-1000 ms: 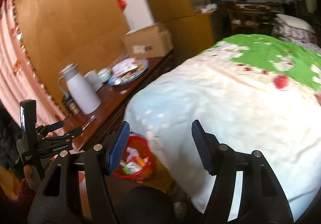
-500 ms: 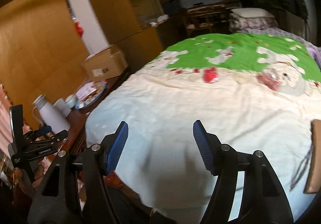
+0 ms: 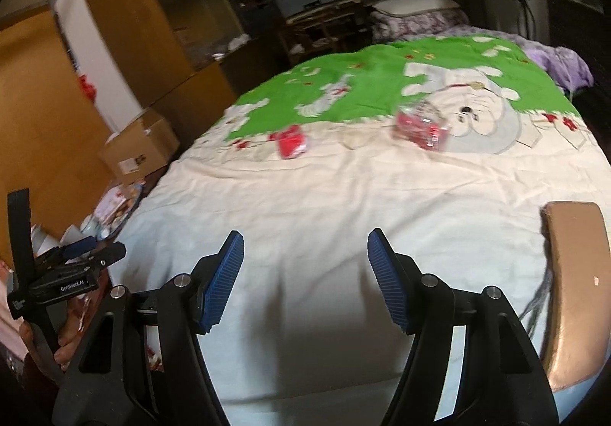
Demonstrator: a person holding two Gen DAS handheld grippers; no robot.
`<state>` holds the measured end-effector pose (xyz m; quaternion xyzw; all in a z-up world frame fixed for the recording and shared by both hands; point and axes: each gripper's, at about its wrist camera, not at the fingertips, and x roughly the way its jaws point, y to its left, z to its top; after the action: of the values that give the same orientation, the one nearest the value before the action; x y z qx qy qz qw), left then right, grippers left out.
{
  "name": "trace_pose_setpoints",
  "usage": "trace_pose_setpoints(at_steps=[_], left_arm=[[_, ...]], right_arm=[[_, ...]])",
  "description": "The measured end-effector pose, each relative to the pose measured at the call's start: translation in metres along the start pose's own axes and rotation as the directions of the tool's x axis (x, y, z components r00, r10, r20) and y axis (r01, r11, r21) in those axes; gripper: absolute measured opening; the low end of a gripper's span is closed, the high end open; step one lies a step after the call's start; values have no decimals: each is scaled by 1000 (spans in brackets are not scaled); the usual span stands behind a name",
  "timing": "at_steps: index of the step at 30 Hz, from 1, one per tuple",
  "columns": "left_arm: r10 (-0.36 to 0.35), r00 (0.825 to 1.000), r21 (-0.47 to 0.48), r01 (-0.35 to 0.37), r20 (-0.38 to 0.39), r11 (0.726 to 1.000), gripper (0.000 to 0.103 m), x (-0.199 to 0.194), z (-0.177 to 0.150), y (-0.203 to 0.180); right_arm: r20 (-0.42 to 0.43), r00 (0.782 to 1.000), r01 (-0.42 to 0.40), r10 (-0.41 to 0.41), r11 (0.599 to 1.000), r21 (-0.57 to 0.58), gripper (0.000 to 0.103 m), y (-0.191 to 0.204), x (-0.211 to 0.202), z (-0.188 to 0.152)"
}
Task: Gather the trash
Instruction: 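Move both tools back over the quilt toward the red cup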
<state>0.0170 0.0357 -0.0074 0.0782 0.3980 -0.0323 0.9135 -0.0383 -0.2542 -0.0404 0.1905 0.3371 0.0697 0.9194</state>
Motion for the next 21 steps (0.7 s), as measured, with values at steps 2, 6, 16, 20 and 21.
trace_pose_setpoints(at_steps=[2,6,16,20,21], left_arm=[[-8,1000,24,8,-4,1000,94,17,12,-16],[-23,1000,54,23,-9,998,94,42,32,-40],[-51,998,83,53,-20,995,94,95,58,-75],[-76,997,104,77,-13,992,94,122,79,-95],[-82,997,109,83,-11,991,94,128,86,-101]], right_arm=[[-3,1000,15,-15,1000,15,66,-11,7,1],[-24,999,44,-43,998,39,66,-30,25,0],[-6,984,180,-180,983,21,66,-50,51,1],[-26,984,180,-179,983,48,66,-58,60,0],[-22,984,177,-176,983,56,68,-60,61,0]])
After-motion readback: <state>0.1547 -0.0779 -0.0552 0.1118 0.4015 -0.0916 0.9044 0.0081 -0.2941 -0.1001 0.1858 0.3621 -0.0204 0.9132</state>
